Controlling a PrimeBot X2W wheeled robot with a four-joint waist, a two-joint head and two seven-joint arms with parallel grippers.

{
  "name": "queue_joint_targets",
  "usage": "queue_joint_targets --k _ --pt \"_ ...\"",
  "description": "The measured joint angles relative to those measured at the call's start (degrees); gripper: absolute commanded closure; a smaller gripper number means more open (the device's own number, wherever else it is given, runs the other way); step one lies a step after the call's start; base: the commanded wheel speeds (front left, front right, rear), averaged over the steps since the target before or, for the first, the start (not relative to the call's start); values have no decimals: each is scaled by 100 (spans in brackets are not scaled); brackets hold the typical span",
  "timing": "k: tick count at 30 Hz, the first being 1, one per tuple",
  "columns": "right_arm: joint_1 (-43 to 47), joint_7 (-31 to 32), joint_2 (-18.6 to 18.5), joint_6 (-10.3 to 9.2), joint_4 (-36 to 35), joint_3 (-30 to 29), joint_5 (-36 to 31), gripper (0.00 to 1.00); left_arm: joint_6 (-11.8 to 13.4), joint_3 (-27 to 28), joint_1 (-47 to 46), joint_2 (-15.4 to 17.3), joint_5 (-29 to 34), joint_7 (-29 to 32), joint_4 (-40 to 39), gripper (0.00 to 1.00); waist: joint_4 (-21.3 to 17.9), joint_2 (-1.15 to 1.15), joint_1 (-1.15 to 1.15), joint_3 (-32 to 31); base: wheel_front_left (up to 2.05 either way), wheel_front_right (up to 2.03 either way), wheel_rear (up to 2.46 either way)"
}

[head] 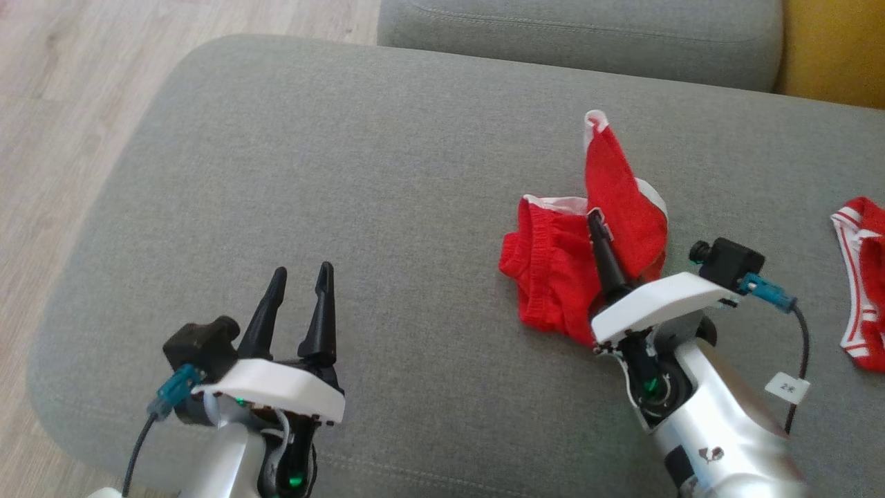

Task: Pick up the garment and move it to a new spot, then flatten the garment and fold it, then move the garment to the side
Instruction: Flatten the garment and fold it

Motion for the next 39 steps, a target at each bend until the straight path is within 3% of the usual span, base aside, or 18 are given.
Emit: queue_joint_targets --k 5,6,7,16,28,32,35,39 --pt "0 2 -1 0 111 342 40 100 2 3 2 0 -1 0 8 0 110 0 0 22 0 0 0" --pt "0 14 -2 0 133 443 38 42 11 3 2 0 -1 0 8 0 127 0 0 28 0 0 0" --pt "0 20 -2 0 149 544 32 0 24 3 3 0 -1 0 8 0 141 0 0 35 0 0 0" --pt "-2 -8 -2 0 303 1244 31 0 51 -36 5 0 -63 0 14 0 188 0 0 106 0 0 0" --pt "-213 -288 -25 0 800 1388 12 0 91 -33 4 0 -94 1 14 0 -53 0 0 108 0 0 0" --pt "-397 -577 -270 0 778 1351 -472 0 57 63 4 3 -97 0 -62 0 -264 0 0 11 0 0 0" --pt "-415 -749 -609 0 806 1018 -1274 0 41 105 7 2 -109 0 -212 0 -515 0 0 -102 0 0 0" --pt "-323 -805 -667 0 635 414 -2004 0 41 102 27 2 -116 0 -355 0 -749 0 0 -218 0 0 0"
